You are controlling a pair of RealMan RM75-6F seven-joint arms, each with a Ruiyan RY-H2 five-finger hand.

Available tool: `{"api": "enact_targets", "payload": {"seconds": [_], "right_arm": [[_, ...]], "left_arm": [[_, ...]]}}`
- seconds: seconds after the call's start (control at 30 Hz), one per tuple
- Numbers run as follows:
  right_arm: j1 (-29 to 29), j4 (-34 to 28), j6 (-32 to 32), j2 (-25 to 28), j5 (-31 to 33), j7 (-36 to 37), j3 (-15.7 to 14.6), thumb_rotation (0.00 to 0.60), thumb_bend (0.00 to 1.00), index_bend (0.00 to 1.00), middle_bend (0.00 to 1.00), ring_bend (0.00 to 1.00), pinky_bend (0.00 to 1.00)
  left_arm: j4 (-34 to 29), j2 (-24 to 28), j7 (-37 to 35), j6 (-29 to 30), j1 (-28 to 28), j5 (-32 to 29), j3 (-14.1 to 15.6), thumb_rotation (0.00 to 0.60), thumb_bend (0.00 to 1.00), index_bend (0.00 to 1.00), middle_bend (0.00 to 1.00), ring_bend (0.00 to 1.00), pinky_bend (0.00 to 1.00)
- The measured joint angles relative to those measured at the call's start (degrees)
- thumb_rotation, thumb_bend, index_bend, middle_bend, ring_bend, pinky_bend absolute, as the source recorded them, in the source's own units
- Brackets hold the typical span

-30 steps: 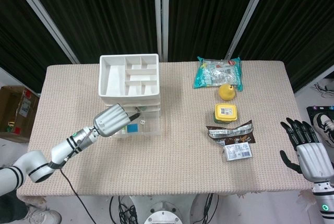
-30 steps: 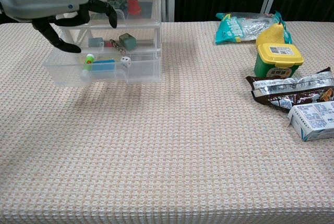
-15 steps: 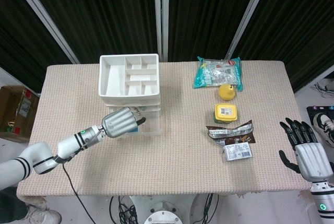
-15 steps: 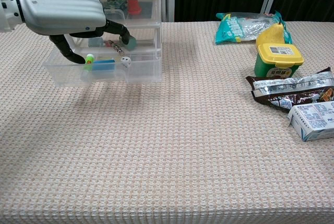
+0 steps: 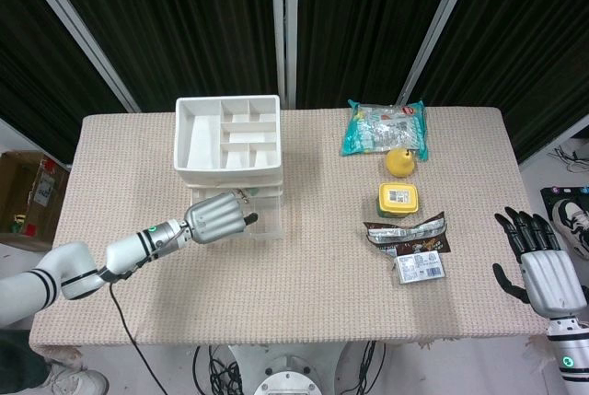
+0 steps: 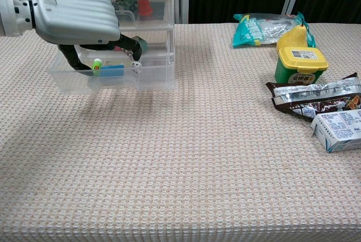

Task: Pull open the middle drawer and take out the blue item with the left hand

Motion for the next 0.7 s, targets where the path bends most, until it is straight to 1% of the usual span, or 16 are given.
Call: {"api": "enact_targets", "payload": {"seconds": [0.13,0.4,0.7], "right_arm": [[0.2,0.0,-0.5,-0.1,0.3,-0.2,0.1,0.600,0.33,0.00,0.00,0.00,0.00],[0.2,-0.3,-0.3,-0.2,0.6,-0.4,0.3,0.600,0.33,0.00,0.00,0.00,0.00],[0.1,-0.2,-0.5,-0.3,0.9,-0.3,0.4,0.600,0.33,0.00,0.00,0.00,0.00]], "left_arm": [[0.5,-0.5,-0.8,0.8,-0.1,0.4,1.0,0.600,0.06,0.30,0.84,0.93,1.00],[1.9,-1.2,-2.7,1.2,-0.4,-0.3,1.8,0.600,0.05,0.35,0.84,0.93,1.00],[2.3,-0.8,-4.6,-0.8,-1.8,-1.5,2.5,0.600,0.05,0.37,0.84,0.93,1.00]]}}
